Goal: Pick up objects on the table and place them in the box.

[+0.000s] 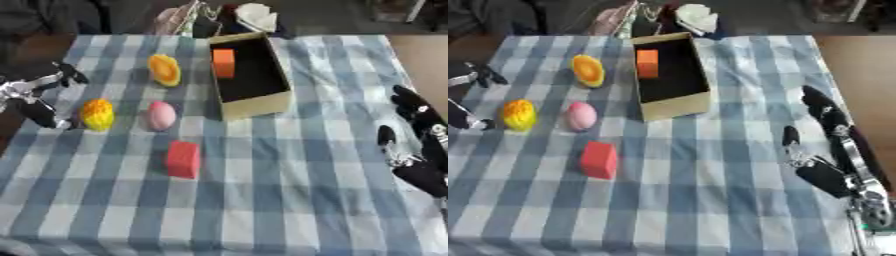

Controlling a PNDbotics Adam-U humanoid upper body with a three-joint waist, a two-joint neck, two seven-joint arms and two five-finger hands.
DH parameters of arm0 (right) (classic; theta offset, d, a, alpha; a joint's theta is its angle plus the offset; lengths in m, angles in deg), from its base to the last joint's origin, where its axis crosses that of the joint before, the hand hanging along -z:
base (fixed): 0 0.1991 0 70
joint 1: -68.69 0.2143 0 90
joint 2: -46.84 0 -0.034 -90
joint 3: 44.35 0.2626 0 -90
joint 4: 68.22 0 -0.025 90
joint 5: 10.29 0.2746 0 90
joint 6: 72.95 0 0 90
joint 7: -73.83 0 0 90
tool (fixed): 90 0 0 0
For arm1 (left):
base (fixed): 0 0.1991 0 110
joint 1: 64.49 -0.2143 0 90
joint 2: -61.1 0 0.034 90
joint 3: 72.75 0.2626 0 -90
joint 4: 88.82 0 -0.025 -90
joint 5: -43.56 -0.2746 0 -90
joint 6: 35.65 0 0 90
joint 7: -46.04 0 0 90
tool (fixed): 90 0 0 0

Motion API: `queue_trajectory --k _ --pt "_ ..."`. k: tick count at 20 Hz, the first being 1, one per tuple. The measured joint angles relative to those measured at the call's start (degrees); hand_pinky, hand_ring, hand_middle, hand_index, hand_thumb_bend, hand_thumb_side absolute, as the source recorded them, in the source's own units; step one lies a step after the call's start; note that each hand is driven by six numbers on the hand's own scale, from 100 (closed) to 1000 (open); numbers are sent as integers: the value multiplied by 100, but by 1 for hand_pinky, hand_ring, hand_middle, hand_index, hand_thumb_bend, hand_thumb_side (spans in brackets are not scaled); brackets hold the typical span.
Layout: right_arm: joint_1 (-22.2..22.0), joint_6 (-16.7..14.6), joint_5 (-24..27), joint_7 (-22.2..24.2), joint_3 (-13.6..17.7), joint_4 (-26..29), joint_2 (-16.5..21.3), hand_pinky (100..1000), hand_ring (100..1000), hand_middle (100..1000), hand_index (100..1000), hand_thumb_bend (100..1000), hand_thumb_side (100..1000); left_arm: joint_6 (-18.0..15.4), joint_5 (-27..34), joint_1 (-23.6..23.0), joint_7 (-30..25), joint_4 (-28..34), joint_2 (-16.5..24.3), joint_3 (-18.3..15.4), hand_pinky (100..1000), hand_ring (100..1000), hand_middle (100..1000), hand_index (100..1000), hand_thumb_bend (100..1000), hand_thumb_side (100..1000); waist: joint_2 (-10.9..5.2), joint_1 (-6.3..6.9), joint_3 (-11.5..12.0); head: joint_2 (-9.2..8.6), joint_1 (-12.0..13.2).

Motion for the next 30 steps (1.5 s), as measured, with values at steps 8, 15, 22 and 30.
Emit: queue_trajectory --k 8,15,22,30 --pt "-32 12 19 15 -2 0 0 1000 1000 1000 1000 100 428 -158 -527 469 -87 -687 -408 145 771 744 783 869 503 166 0 0 -63 0 28" --pt "-31 15 20 18 -3 0 -1 1000 1000 1000 1000 100 428 -337 -881 575 -186 -1009 -632 227 707 621 660 755 464 169 0 0 -114 0 32" --pt "-31 15 21 18 -3 0 -1 1000 1000 1000 1000 100 429 -507 -924 539 -149 -789 -642 244 583 432 435 546 359 156 0 0 -118 0 29" --pt "-30 12 21 21 -7 0 -1 1000 1000 1000 1000 100 429 -519 -434 734 -108 454 -245 157 580 421 418 531 310 141 -1 0 -114 0 21"
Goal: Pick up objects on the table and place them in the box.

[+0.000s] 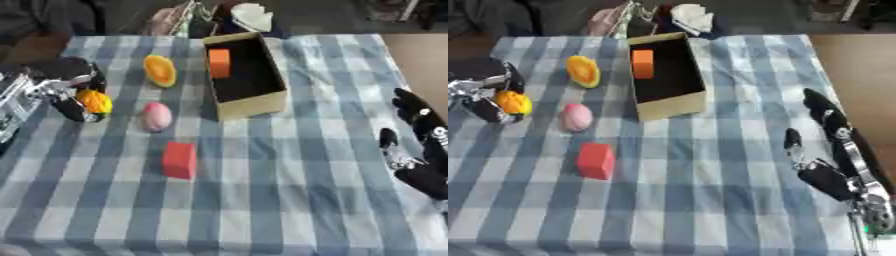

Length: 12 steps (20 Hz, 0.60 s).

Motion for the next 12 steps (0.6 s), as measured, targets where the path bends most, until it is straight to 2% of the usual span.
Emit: queue_trajectory --k 5,8,12 --pt "0 -6 5 29 -49 -1 0 1000 1000 1000 1000 100 430 28 208 688 57 386 -90 88 585 430 424 538 309 131 -36 0 -107 0 20" --pt "30 -24 35 97 -129 -1 -31 1000 1000 1000 1000 100 430 -4 86 1151 156 308 -415 274 587 434 426 540 306 129 -36 0 -276 0 64" --pt "57 -50 79 200 -220 -3 -60 1000 1000 1000 1000 100 429 -100 -287 1582 362 -148 -992 519 590 440 432 547 298 129 -36 0 -413 0 146"
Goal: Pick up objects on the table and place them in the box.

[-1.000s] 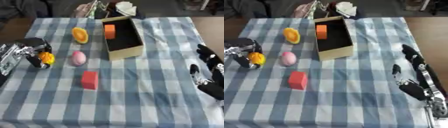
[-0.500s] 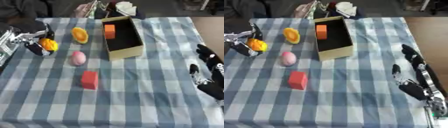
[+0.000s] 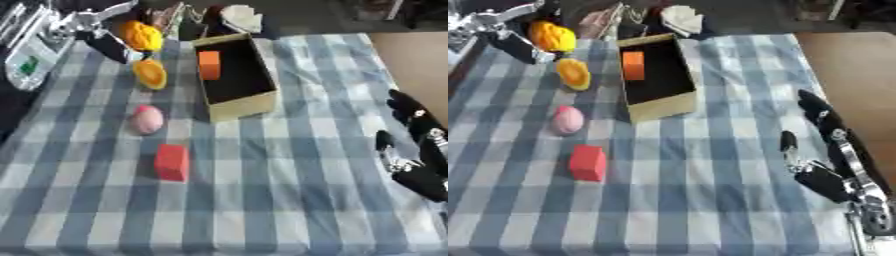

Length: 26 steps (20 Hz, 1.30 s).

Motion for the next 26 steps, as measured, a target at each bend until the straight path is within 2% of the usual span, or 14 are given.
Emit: queue_trajectory --k 6,11,15,19,26 --pt "22 -17 40 74 -57 -29 -17 1000 1000 1000 1000 100 427 -185 -463 168 326 -757 -686 233 602 474 466 588 302 134 0 0 -132 0 79" --pt "33 -15 70 100 -75 -31 -38 1000 1000 1000 1000 100 427 -331 -538 171 499 -1034 -984 417 647 531 534 666 346 146 0 0 -163 0 103" --pt "36 -9 72 107 -87 -31 -38 1000 1000 1000 1000 100 427 -483 -592 161 238 -1061 -1053 564 695 603 616 746 433 160 0 0 -166 0 109" --pt "36 -8 73 108 -87 -31 -38 1000 1000 1000 1000 100 427 -527 -695 136 -100 -1061 -1081 599 729 673 697 811 471 159 0 0 -164 0 107" --pt "35 -7 73 107 -85 -31 -38 1000 1000 1000 1000 100 427 -437 -623 95 -340 -949 -1029 516 778 750 782 866 506 305 0 0 -131 0 64"
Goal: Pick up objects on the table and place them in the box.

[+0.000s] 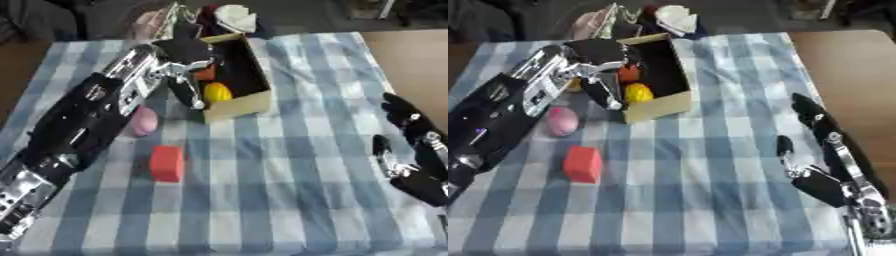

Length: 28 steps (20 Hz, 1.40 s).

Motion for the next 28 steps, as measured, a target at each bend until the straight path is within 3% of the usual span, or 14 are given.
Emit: queue_trajectory --k 5,10,18,22,28 --pt "0 2 0 -3 17 0 0 1000 1000 1000 1000 100 427 -22 315 -77 -177 401 223 -37 749 685 718 825 449 306 0 0 13 0 -20" --pt "-2 24 -1 -30 70 0 0 1000 1000 1000 1000 100 433 -158 1020 -377 -689 1234 761 81 746 674 693 808 496 300 0 14 77 0 -100" --pt "-3 61 -27 -115 174 0 2 1000 1000 1000 1000 100 431 -118 1628 -1591 -1552 3151 1965 295 736 671 690 807 534 386 0 73 155 0 -244" --pt "-2 72 -38 -135 179 0 2 1000 1000 1000 1000 100 432 48 1625 -1954 -1704 3484 2119 316 735 677 705 821 550 407 0 73 175 0 -275" --pt "-1 62 -52 -145 182 0 2 1000 1000 1000 1000 100 431 281 1095 -2059 -1484 3337 1962 434 744 700 737 839 578 369 0 73 194 0 -286"
